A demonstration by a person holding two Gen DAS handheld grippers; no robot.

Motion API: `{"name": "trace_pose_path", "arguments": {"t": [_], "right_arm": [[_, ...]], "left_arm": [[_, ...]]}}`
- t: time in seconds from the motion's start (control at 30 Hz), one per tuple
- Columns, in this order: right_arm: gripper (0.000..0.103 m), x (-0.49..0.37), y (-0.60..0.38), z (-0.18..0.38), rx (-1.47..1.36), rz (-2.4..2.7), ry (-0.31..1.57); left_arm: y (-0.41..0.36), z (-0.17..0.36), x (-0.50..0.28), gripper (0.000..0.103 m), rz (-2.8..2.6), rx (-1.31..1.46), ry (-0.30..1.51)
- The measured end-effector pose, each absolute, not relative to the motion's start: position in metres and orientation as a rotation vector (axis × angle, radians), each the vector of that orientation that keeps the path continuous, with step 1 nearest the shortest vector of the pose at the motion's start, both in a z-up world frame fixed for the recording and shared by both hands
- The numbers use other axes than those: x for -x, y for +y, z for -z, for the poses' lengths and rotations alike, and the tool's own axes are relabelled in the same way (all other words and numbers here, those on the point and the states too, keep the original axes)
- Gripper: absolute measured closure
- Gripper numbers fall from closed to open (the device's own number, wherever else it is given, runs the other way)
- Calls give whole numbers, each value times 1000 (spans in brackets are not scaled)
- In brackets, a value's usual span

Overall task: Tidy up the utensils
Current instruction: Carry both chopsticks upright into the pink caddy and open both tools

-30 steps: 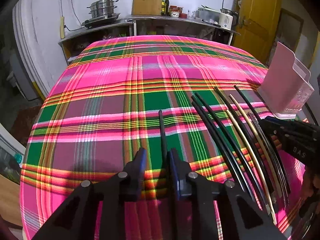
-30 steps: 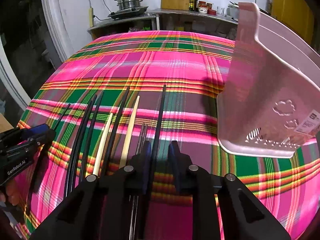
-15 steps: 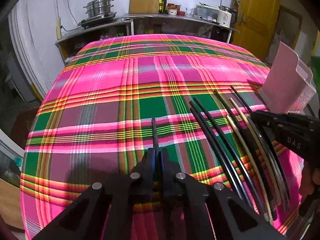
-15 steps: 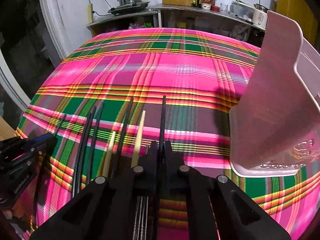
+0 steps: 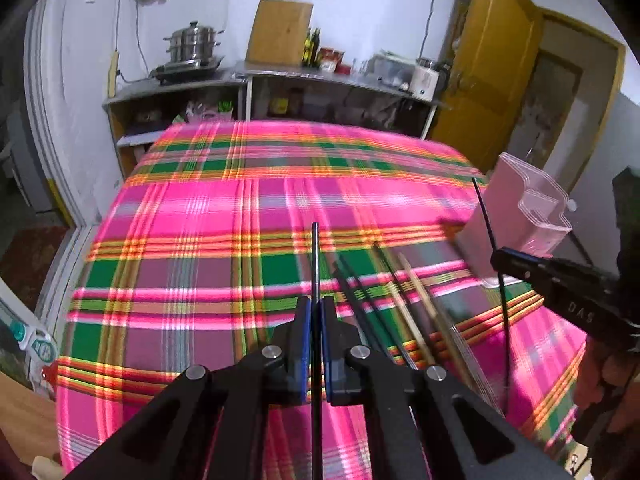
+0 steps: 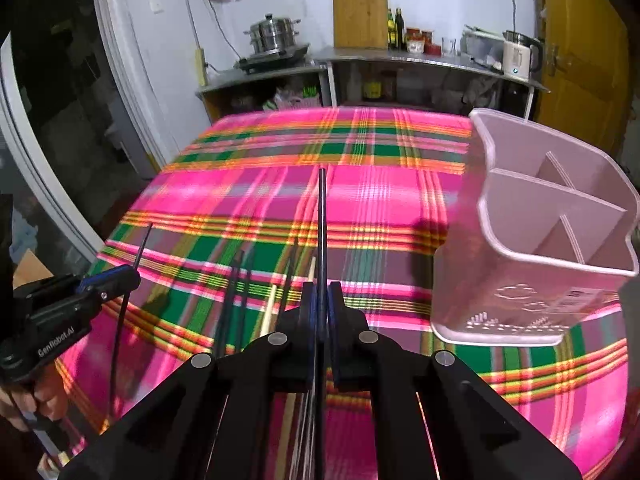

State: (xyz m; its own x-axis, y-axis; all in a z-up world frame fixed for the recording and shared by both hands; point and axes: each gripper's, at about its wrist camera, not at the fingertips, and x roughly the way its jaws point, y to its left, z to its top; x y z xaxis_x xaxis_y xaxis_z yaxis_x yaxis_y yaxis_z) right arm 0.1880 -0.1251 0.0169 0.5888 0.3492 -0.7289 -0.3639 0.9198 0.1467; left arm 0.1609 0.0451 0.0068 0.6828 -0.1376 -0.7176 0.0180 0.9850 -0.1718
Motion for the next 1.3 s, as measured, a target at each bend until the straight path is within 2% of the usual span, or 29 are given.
{"name": "trace_pose_path", "arguments": {"t": [0.63, 1.3], "right_arm": [[97, -134, -171, -89, -76, -408, 691], [97, -148, -245, -163, -164, -307, 551]], "left_arm": [[5, -103, -130, 98, 232, 147, 692], [-74, -175, -211, 98, 425, 216, 622]]}}
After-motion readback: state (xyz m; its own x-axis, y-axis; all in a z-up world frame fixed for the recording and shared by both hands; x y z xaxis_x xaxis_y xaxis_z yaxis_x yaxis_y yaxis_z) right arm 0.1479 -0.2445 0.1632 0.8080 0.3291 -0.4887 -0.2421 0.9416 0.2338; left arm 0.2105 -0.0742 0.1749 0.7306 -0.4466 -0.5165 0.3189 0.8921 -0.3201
